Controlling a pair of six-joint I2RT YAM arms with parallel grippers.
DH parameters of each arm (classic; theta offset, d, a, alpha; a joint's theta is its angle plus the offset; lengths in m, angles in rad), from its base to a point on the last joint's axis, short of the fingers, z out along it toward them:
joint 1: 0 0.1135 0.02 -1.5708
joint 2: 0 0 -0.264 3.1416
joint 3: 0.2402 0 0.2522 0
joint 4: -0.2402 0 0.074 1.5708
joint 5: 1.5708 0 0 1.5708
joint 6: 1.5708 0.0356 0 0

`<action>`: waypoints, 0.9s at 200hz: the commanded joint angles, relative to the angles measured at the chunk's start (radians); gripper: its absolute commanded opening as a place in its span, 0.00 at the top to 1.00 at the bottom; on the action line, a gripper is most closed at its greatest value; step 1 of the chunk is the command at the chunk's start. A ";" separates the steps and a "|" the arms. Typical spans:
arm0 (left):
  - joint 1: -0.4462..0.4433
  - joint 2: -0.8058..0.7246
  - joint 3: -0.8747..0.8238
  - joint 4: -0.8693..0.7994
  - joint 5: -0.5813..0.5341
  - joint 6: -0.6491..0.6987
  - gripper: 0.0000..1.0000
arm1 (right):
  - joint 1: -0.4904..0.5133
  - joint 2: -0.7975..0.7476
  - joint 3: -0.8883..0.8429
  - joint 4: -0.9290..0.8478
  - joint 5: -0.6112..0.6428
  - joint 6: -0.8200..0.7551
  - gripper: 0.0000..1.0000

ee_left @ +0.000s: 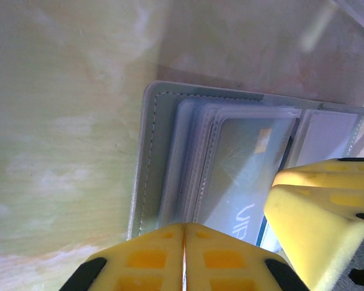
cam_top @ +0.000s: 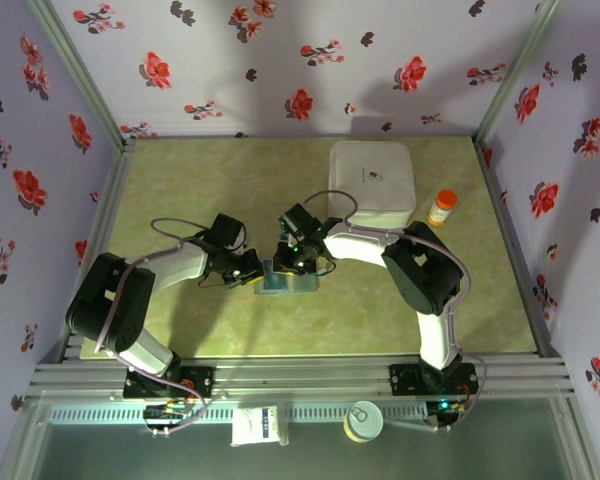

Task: Take the credit cards out of the card holder

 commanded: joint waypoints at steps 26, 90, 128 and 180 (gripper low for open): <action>0.007 0.016 0.000 -0.027 -0.021 0.026 0.92 | 0.003 -0.029 -0.004 -0.065 0.049 -0.024 0.76; 0.008 -0.025 0.020 -0.051 -0.022 0.024 0.91 | 0.004 -0.060 -0.016 -0.041 0.028 -0.018 0.75; 0.006 -0.059 0.035 -0.061 -0.017 0.014 0.92 | 0.003 -0.084 -0.030 -0.013 0.018 -0.010 0.75; -0.008 -0.009 0.042 -0.009 0.026 0.004 0.92 | 0.004 -0.067 -0.047 0.009 0.000 0.004 0.75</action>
